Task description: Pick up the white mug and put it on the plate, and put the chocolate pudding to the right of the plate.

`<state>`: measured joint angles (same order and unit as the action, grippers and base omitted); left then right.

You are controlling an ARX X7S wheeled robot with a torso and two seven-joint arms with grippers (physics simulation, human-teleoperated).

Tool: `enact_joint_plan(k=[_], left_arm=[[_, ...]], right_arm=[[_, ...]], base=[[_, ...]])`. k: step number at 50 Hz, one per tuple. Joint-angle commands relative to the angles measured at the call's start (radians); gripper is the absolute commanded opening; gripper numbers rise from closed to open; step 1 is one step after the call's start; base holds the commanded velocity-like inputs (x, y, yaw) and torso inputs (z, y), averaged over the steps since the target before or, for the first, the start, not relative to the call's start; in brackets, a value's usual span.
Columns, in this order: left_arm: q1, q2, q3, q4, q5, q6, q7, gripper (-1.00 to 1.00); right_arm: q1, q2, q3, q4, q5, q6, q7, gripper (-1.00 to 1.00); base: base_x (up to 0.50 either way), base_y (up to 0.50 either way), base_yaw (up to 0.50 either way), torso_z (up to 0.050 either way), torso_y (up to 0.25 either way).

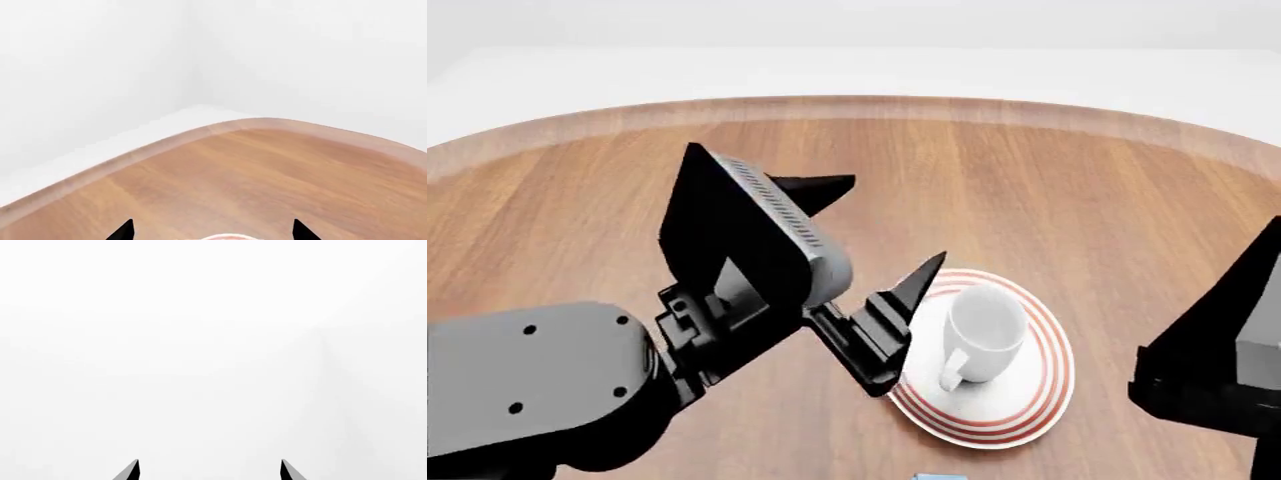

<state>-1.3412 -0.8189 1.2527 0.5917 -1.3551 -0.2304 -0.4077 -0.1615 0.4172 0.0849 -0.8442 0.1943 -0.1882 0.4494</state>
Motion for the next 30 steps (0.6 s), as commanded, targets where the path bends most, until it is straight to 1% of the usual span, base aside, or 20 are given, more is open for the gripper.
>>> enact_joint_plan(k=[1,8,13,21,27,28,30], left_arm=[[0.05,-0.159,-0.067,0.068,0.093,0.12,-0.02,1.0],[0.071,-0.239,-0.097,0.034,0.101,0.175,-0.01,1.0],[0.076,-0.26,-0.107,0.02,0.109,0.189,-0.014,1.0],[0.081,-0.268,-0.119,-0.011,0.122,0.202,-0.038,1.0],[0.074,-0.268,-0.121,-0.002,0.126,0.194,-0.043,1.0],[0.073,-0.269,-0.122,-0.001,0.127,0.193,-0.044,1.0],[0.072,-0.268,-0.123,-0.003,0.127,0.193,-0.044,1.0]], right_arm=[[-0.007,-0.007,-0.059,-0.033,-0.013,0.101,0.011,1.0],[-0.028,-0.009,-0.12,-0.048,-0.044,0.118,-0.004,1.0],[-0.035,-0.005,-0.138,-0.072,-0.048,0.152,-0.004,1.0],[-0.052,0.014,-0.165,-0.116,-0.042,0.208,-0.014,1.0],[-0.081,0.053,-0.226,-0.192,-0.017,0.299,-0.043,1.0],[-0.085,0.071,-0.241,-0.202,-0.007,0.311,-0.038,1.0],[-0.072,0.143,-0.297,-0.203,0.011,0.322,0.03,1.0]], base=[[0.0,0.0,0.0,0.0,0.0],[0.0,0.0,0.0,0.0,0.0],[0.0,0.0,0.0,0.0,0.0],[0.0,0.0,0.0,0.0,0.0],[0.0,0.0,0.0,0.0,0.0],[0.0,0.0,0.0,0.0,0.0],[0.0,0.0,0.0,0.0,0.0]])
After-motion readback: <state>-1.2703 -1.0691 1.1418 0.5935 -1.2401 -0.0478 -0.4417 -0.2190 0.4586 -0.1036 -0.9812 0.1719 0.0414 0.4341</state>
